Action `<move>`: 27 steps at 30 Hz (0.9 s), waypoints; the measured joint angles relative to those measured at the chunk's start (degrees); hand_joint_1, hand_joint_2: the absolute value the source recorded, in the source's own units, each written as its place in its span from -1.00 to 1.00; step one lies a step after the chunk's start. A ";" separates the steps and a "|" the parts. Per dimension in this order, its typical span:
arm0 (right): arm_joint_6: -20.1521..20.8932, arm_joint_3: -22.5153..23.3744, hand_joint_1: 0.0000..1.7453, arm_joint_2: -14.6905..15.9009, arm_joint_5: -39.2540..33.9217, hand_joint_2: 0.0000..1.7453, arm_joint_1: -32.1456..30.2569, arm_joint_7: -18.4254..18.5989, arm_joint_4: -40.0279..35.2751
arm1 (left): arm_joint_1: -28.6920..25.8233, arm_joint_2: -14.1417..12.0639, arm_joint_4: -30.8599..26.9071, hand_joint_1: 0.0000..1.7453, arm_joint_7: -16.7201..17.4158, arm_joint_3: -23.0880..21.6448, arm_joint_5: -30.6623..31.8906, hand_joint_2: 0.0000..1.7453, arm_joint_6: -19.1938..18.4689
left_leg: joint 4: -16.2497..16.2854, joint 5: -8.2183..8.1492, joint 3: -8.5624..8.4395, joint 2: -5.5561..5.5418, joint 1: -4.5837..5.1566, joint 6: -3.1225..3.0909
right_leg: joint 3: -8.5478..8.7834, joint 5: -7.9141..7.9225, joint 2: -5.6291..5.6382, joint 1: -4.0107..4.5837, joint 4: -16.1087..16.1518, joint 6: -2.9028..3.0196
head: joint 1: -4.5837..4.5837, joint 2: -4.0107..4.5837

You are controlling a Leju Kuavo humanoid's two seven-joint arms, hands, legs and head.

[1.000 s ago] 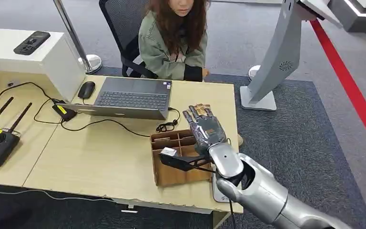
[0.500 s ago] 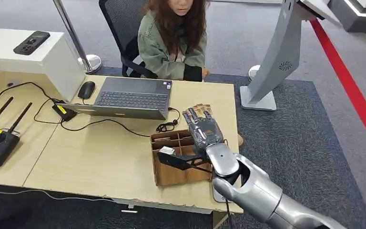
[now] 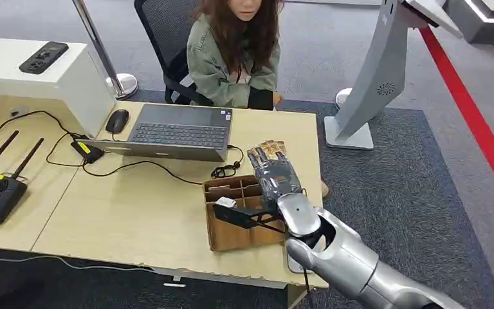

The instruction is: Pass the card to the sensor for recognition and then transmit it.

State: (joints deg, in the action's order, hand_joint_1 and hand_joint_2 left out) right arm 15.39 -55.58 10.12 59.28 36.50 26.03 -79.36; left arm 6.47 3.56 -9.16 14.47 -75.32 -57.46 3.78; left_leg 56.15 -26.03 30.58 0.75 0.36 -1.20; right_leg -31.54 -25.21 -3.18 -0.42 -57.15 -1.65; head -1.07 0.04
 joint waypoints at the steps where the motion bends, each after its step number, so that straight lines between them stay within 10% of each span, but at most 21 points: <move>1: 0.02 0.00 -0.80 -0.07 0.00 1.00 0.00 0.04 0.00 | 0.08 0.11 0.00 -1.00 -0.02 0.02 0.00 -1.00 0.00 | 0.00 0.00 0.00 0.00 0.00 0.00 | 0.00 0.00 0.00 0.00 0.00 0.00 | -0.02 0.00; 27: 2.08 0.39 -0.78 -0.37 1.29 1.00 0.59 2.19 0.52 | 0.69 1.55 -0.39 -1.00 0.20 0.09 -0.68 -1.00 0.46 | 0.00 0.00 0.01 0.01 -0.01 0.00 | -0.01 0.00 0.00 0.02 0.00 0.00 | -0.02 0.00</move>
State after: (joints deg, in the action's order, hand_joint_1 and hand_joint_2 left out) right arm 17.46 -55.19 9.75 60.56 37.09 28.22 -78.84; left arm 7.16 5.11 -9.55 14.67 -75.23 -58.14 4.24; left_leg 56.15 -26.03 30.59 0.76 0.35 -1.19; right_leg -31.55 -25.21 -3.18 -0.40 -57.15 -1.65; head -1.09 0.04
